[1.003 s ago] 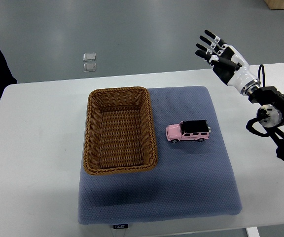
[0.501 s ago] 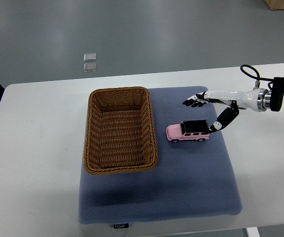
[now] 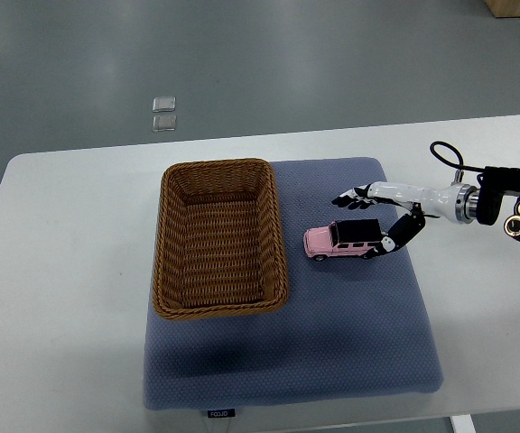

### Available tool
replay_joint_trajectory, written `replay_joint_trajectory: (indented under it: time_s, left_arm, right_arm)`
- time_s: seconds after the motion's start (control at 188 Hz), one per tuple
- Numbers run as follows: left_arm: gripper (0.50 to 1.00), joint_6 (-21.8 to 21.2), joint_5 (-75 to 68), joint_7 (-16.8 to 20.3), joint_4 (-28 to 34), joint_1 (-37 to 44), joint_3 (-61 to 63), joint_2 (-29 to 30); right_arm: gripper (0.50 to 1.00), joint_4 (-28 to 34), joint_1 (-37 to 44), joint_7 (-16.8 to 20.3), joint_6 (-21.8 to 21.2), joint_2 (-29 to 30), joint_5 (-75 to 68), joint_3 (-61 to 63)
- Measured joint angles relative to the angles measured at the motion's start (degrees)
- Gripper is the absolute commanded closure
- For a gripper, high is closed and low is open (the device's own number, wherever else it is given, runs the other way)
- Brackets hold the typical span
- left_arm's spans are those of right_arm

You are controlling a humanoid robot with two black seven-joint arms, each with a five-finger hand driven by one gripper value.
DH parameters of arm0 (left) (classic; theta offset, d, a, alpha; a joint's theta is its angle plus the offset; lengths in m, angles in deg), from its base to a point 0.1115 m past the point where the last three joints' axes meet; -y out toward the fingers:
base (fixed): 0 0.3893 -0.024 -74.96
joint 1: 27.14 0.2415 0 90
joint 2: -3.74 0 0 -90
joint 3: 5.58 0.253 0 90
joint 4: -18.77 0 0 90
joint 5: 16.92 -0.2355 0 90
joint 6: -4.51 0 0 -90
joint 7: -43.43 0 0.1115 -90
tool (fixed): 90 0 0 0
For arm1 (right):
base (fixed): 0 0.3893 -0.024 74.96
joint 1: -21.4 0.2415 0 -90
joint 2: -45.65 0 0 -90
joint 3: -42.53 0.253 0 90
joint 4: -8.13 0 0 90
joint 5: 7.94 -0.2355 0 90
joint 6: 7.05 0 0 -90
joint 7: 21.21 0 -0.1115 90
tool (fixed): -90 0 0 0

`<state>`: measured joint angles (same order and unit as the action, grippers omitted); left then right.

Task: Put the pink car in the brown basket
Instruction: 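Close the right hand fingers around the pink toy car, then lift the car and carry it over the brown wicker basket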

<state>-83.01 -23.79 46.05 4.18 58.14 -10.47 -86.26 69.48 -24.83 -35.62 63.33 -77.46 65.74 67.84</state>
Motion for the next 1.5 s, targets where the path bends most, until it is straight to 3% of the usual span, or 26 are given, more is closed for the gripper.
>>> replay_joint_trajectory:
  time_s: [0.203, 0.331, 0.469, 0.549, 0.64, 0.731, 1.269, 1.499]
  left_arm:
    - [0.5, 0.0, 0.0, -0.1, 0.0, 0.0, 0.0, 0.0]
    - [0.5, 0.0, 0.0, -0.1, 0.0, 0.0, 0.0, 0.0]
    - [0.5, 0.0, 0.0, -0.1, 0.1, 0.0, 0.0, 0.0]
    - [0.5, 0.0, 0.0, -0.1, 0.1, 0.0, 0.1, 0.0]
    - [0.5, 0.0, 0.0, -0.1, 0.1, 0.0, 0.1, 0.0]
    - [0.5, 0.0, 0.0, -0.1, 0.1, 0.0, 0.1, 0.0]
    - [0.5, 0.0, 0.0, -0.1, 0.1, 0.0, 0.1, 0.0]
    - [0.5, 0.0, 0.0, -0.1, 0.1, 0.0, 0.1, 0.0]
  right_arm:
    - [0.595, -2.0, -0.9, 0.0, 1.5, 1.9, 1.1, -0.5]
    - [0.638, -2.7, -1.1, 0.0, 2.8, 2.5, 1.2, -1.3]
    - [0.742, -2.9, -1.3, -0.1, 4.1, 2.8, 2.1, -1.8]
    - [0.767, -2.9, -1.4, -0.1, 4.4, 2.8, 2.8, -1.9]
    - [0.863, -2.9, -1.4, -0.3, 4.6, 2.8, 3.3, -1.9]
    - [1.0, -3.0, -1.3, -0.6, 5.4, 2.8, 3.5, -1.9]
    - [1.0, -0.3, 5.8, -2.6, 5.0, -3.2, 2.3, -1.3]
    - [1.0, 0.0, 10.0, -2.6, 5.3, -2.1, 2.1, -1.3]
